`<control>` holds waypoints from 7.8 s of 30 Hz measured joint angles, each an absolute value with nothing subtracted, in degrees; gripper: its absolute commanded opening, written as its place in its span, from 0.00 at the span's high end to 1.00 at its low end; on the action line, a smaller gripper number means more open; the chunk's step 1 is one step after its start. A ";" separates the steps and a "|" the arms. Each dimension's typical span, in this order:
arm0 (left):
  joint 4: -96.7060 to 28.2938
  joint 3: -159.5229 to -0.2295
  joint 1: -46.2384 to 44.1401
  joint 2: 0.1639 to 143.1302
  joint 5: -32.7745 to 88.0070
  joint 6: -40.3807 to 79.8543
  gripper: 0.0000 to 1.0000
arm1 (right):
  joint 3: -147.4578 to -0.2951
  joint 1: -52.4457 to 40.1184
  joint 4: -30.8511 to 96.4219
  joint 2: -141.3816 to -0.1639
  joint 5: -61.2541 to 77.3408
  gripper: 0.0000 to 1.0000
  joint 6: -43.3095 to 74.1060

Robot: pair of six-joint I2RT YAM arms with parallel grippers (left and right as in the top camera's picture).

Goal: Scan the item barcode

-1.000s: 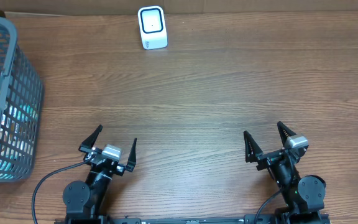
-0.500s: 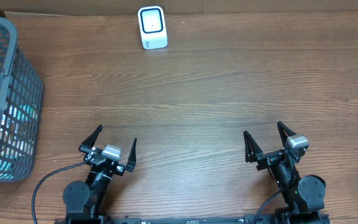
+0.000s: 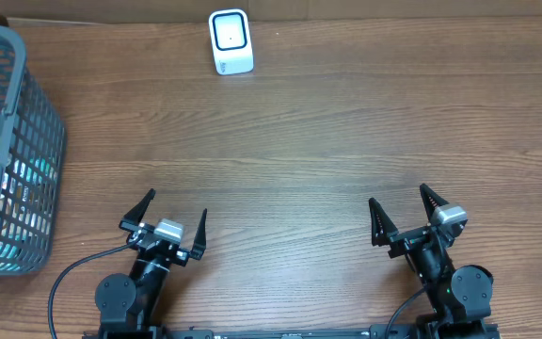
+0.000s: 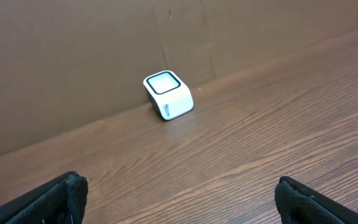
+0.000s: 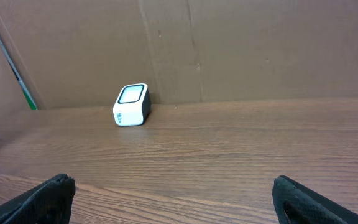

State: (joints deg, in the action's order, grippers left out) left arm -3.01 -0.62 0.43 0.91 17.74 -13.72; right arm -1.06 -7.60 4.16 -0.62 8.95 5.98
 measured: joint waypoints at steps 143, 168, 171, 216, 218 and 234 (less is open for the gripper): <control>-11.70 -17.28 0.43 13.41 17.93 -1.54 0.00 | -1.06 -7.60 4.19 -0.62 8.97 0.00 5.96; -71.42 -99.85 0.43 78.56 23.44 0.23 0.00 | -1.06 -7.60 4.16 -0.62 8.95 0.00 5.98; -70.30 -99.85 0.43 82.50 23.83 0.58 0.02 | -1.06 -7.60 4.16 -0.62 8.95 0.00 5.98; -76.53 -113.67 46.28 97.49 -2.15 22.57 0.27 | -1.06 -7.60 4.16 -0.62 8.97 0.00 5.98; -76.53 -113.67 46.28 98.83 -2.46 22.57 0.27 | -1.06 -7.62 4.16 -0.62 8.95 0.00 5.98; -76.51 -113.67 46.28 99.90 -3.29 22.57 0.27 | -1.06 -7.60 4.16 -0.62 8.95 0.00 5.98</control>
State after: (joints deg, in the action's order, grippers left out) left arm -76.51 -113.67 46.28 99.90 -3.29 22.57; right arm -1.06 -7.60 4.16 -0.62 8.95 5.98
